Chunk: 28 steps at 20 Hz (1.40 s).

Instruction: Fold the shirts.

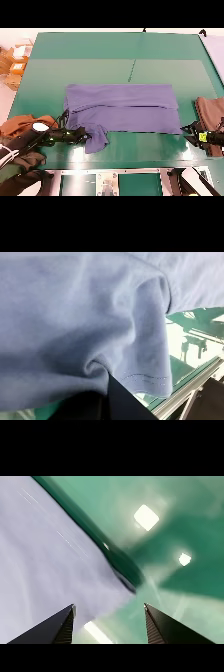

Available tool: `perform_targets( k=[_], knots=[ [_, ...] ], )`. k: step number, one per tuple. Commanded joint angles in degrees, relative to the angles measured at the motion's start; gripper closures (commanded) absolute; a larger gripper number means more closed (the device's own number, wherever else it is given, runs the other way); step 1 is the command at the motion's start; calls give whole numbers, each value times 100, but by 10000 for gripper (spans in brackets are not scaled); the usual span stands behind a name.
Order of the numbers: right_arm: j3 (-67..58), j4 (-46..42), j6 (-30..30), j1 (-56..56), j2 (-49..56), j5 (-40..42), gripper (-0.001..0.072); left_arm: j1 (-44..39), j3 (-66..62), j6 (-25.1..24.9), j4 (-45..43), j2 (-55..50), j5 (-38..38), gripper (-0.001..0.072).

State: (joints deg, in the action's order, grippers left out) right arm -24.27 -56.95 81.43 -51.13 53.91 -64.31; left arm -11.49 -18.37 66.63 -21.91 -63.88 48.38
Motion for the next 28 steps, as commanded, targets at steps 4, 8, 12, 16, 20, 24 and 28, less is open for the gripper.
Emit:
perform_targets(
  k=[4,8,12,16,20,24,28],
  knots=[
    [400,208,470,192,2,343,202,42,-39,-66,-96,-17,-15,684],
    [789,1174,208,955,457,1797,203,42,-39,-66,-101,-17,0,684],
    [616,1386,-216,1314,741,1655,510,42,-83,-66,-175,-15,208,685],
    [188,511,13,1045,269,1023,695,42,-341,490,-796,319,632,686],
    [-273,-525,407,675,-177,479,696,42,-656,2238,-2693,1502,984,687],
    [-514,-70,271,789,-190,479,696,42,-1576,2645,-3543,1744,1357,687],
    [-1244,256,216,1220,20,669,695,42,-2599,2302,-3888,1021,1298,686]
  ],
)
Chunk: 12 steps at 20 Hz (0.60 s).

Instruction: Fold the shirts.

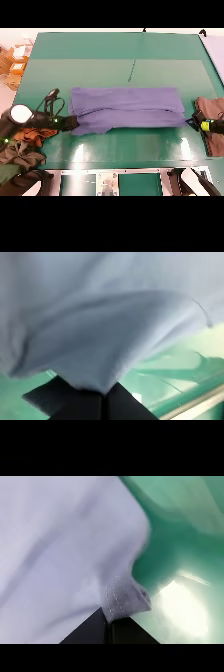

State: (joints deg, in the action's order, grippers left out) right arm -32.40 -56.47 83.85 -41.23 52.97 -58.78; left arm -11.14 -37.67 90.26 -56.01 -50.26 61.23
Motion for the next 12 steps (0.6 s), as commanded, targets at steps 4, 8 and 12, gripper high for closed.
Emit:
perform_targets(
  k=[4,8,12],
  knots=[
    [-1335,743,-28,776,1119,487,695,7,-1945,-496,-649,-1681,-81,686],
    [-2367,1027,-26,1357,2450,809,695,9,-3355,-682,-745,-3018,-68,686],
    [-3558,1180,184,1718,3775,848,694,44,-4293,-669,-1073,-3989,-85,685]
  ],
)
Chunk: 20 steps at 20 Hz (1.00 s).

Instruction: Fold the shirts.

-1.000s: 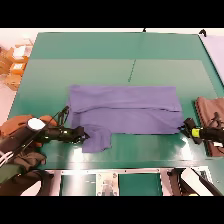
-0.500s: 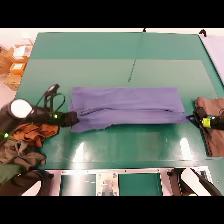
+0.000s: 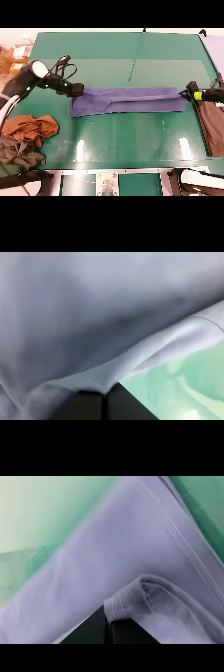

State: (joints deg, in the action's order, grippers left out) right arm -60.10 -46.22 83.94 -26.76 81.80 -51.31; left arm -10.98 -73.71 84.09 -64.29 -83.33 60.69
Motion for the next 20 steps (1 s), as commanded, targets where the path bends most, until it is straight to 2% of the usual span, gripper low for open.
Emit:
perform_targets(
  k=[1,2,3,4,5,8,11,16,20],
  knots=[
    [-1060,153,269,319,1217,164,690,101,-850,-50,-247,-883,-109,684],
    [-1344,210,264,326,1541,190,559,181,-992,11,-232,-1078,-212,684],
    [-1679,232,262,313,1860,105,317,251,-1099,81,-225,-1202,-258,512],
    [-2033,227,260,245,2096,-142,223,334,-1143,166,-214,-1235,-354,110],
    [-2347,212,243,129,2221,-420,222,415,-1237,254,-149,-1235,-367,8],
    [-3132,-31,-96,-321,2264,-1259,222,704,-1803,249,-122,-1233,76,7],
    [-3314,-671,-356,-671,2277,-2079,198,920,-2256,275,-114,-1233,485,8],
    [-2398,-780,-1287,-763,2363,-2310,164,925,-2330,293,144,-1233,601,8],
    [-2273,-162,-1700,-761,2745,-2441,164,927,-2330,286,765,-1233,651,8]
  ],
)
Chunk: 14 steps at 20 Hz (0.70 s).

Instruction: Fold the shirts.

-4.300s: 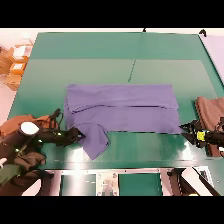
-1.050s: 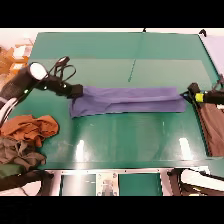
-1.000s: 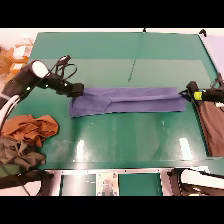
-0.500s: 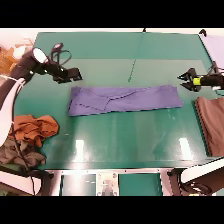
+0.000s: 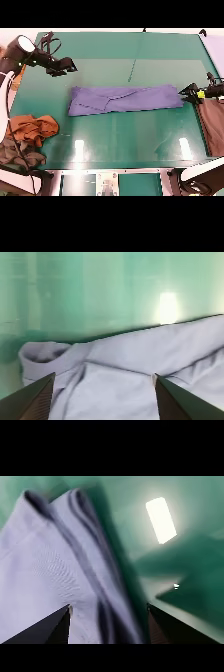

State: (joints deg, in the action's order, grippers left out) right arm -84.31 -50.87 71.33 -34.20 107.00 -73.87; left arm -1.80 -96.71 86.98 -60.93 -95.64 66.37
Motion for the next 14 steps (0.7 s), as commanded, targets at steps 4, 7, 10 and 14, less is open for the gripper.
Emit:
perform_targets(
  k=[4,7,10,14],
  knots=[
    [146,636,-605,142,358,-221,164,7,-31,-2,629,-4,72,8],
    [37,662,-603,393,452,-50,165,7,-28,-35,988,-4,74,87],
    [-339,761,-605,632,481,28,541,-181,-28,-208,1239,-35,76,442],
    [-1327,789,-555,734,404,-560,695,-979,68,-348,1224,-275,-144,685]
  ],
)
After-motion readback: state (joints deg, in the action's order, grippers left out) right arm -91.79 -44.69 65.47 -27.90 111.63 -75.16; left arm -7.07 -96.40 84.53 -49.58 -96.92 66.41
